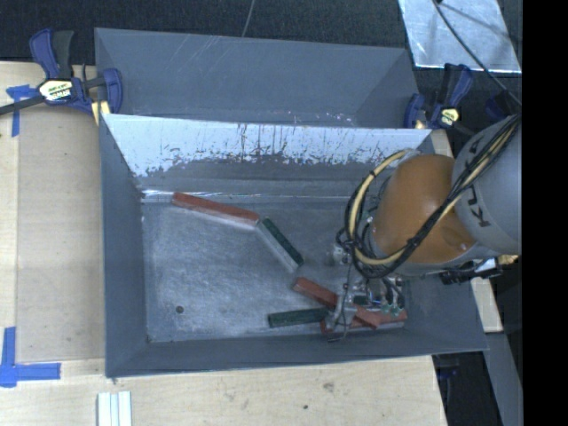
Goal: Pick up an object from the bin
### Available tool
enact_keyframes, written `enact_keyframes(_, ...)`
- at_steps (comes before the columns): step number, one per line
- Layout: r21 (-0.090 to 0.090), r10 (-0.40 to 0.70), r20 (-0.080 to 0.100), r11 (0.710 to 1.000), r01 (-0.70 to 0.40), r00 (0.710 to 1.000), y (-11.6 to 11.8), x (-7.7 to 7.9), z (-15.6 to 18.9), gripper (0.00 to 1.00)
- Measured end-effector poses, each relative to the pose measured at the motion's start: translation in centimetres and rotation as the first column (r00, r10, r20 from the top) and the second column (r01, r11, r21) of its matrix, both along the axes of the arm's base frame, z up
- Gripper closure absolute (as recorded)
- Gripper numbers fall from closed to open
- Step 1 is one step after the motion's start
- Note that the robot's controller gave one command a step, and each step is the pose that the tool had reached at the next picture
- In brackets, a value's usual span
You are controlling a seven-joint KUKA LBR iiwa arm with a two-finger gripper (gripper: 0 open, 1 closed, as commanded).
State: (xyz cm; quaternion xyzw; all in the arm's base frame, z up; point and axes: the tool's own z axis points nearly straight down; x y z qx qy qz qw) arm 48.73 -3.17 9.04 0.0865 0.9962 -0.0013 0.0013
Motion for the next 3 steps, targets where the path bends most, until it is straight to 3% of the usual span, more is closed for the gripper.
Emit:
enact_keyframes(1,0.003,0.301,-0.004,0.954,-0.301,0.954,-2.3,-0.1,-1.7,1.00)
enact_keyframes(2,0.003,0.301,-0.004,0.954,-0.301,0.954,-2.3,-0.1,-1.7,1.00)
enact_keyframes(3,-0.002,0.343,0.006,0.939,-0.343,0.939,-3.6,2.5,18.5,1.00)
